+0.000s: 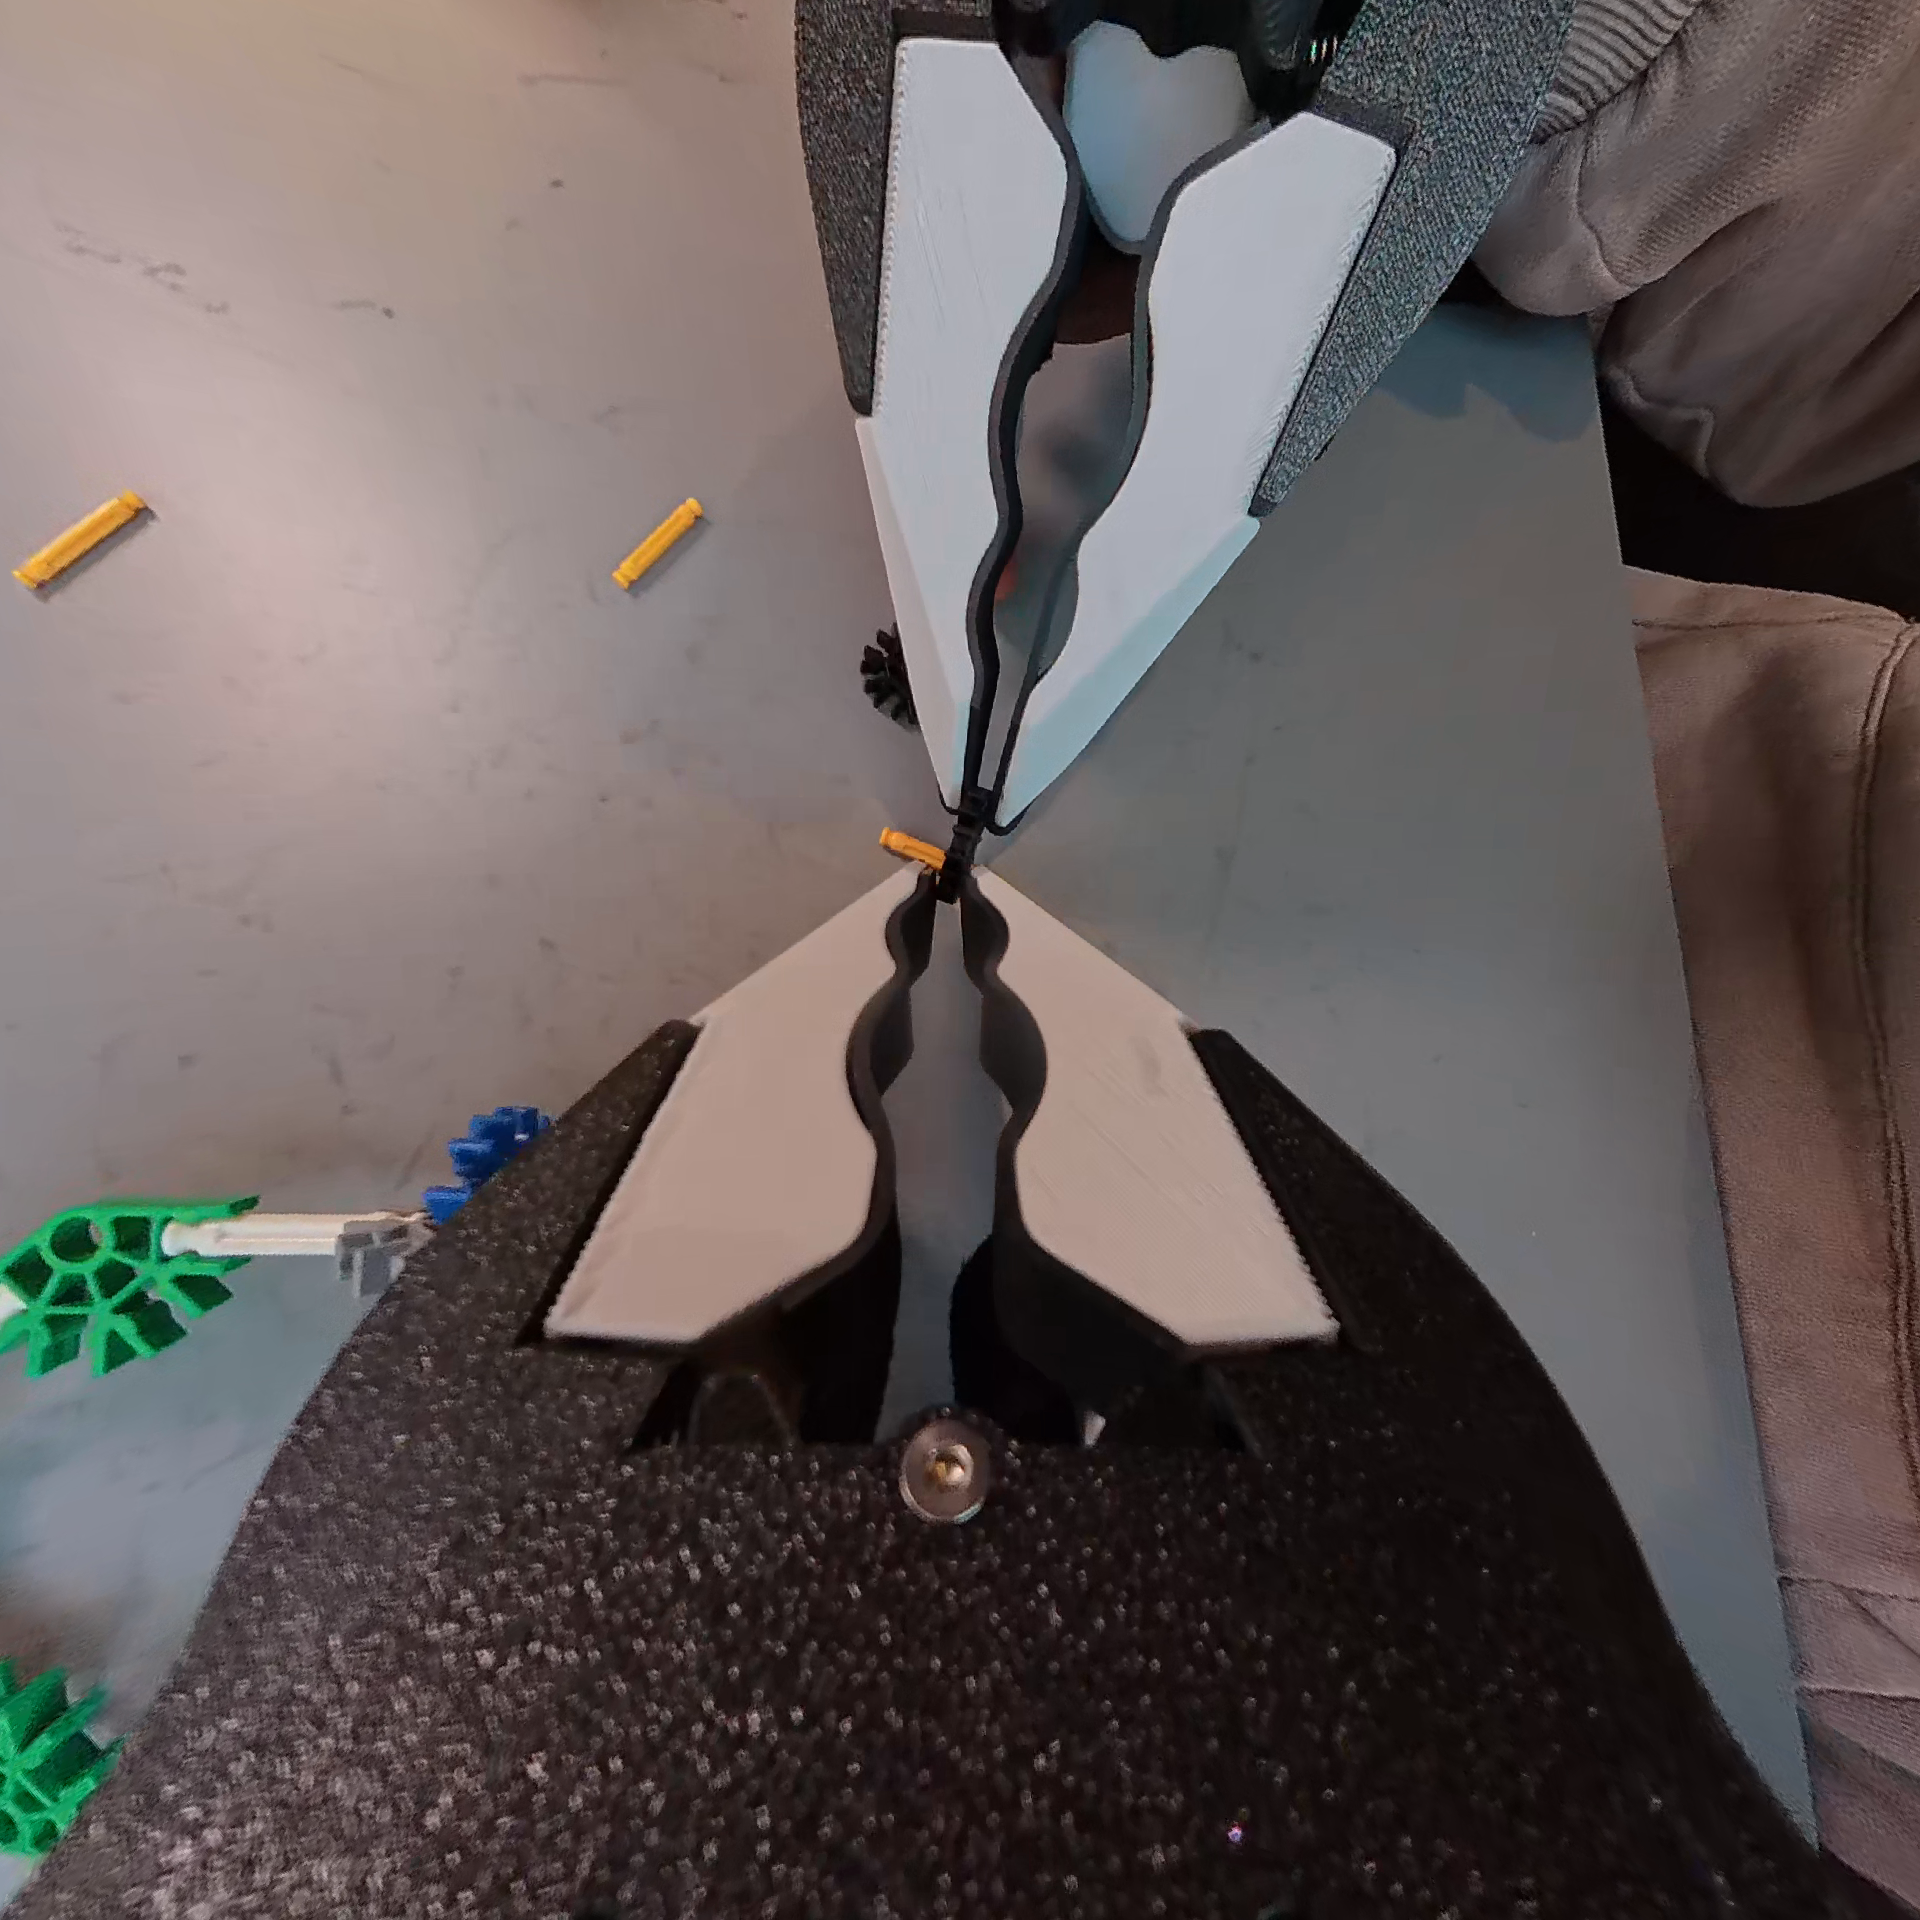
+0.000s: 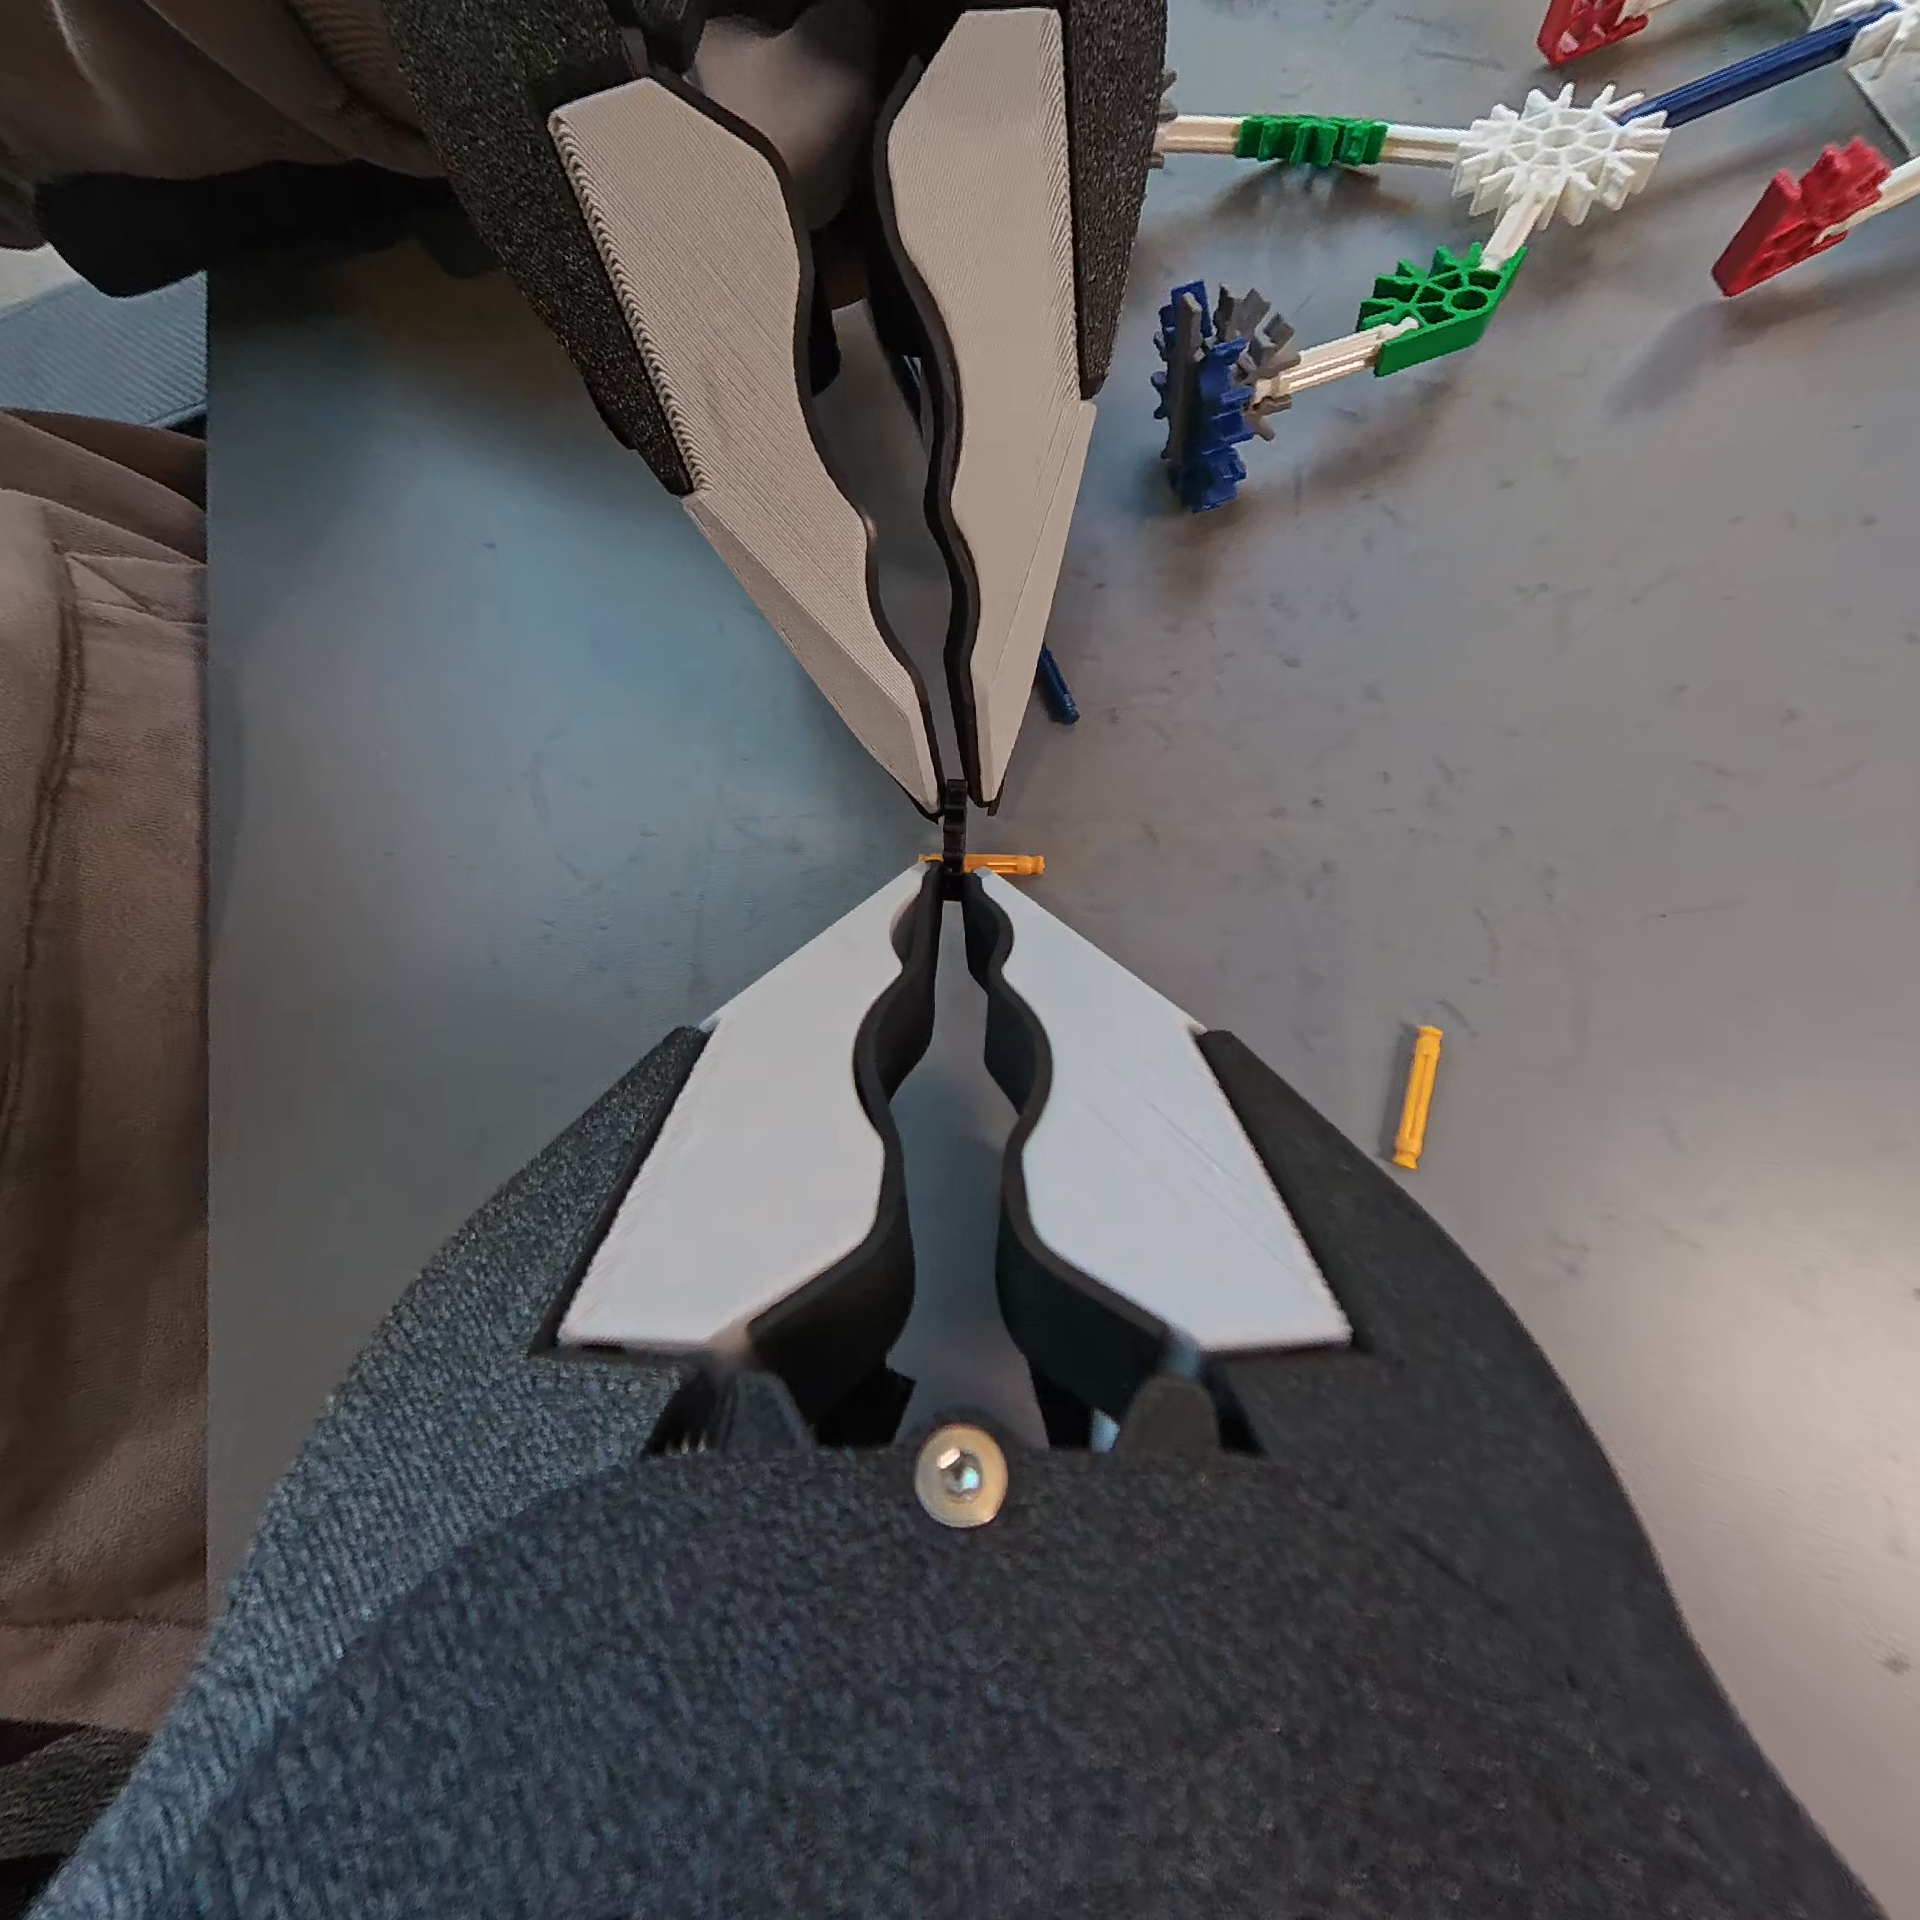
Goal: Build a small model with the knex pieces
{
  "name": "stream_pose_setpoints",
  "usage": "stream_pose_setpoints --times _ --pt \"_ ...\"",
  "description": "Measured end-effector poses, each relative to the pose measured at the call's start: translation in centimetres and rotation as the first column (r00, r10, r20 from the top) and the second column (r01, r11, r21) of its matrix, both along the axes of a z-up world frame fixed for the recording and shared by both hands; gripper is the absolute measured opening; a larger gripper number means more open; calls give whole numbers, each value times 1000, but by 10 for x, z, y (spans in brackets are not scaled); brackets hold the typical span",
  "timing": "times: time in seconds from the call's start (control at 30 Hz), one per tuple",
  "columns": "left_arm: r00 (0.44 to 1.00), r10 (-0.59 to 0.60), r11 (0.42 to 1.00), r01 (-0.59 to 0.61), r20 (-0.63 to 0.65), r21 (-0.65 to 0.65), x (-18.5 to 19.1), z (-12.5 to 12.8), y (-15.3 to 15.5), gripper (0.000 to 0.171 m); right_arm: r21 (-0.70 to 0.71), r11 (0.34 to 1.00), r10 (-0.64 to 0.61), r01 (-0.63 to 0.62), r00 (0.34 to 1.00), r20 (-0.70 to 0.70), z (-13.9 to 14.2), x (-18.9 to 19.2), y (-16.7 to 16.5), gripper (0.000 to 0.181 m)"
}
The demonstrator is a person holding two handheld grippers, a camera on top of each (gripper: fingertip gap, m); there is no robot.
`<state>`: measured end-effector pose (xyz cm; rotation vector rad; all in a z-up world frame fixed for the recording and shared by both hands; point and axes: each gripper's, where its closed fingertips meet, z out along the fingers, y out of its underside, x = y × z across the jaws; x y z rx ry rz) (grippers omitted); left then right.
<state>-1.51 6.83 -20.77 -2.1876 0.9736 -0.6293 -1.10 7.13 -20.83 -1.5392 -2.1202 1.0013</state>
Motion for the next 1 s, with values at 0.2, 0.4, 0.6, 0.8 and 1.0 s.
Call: stream_pose_setpoints --times 0.2,0.4,0.6,0.8,1.0 --pt "1000 -17 1000 17 -4 3 1 0 -3 3 25 1000 17 -17 1000 -3 0 1 -3 2" --pt "999 -34 999 35 -24 15 3 0 -6 3 52 998 34 -34 999 -4 0 4 -6 2" --pt "999 -42 999 43 -25 23 5 2 -9 3 56 997 47 -46 999 -12 3 6 -9 2" --pt "998 -48 999 49 -38 24 6 0 -10 3 70 996 52 -51 999 -4 1 6 -10 2" --pt "998 -48 998 49 -42 30 6 0 -9 3 80 995 56 -56 998 0 0 7 -11 2"
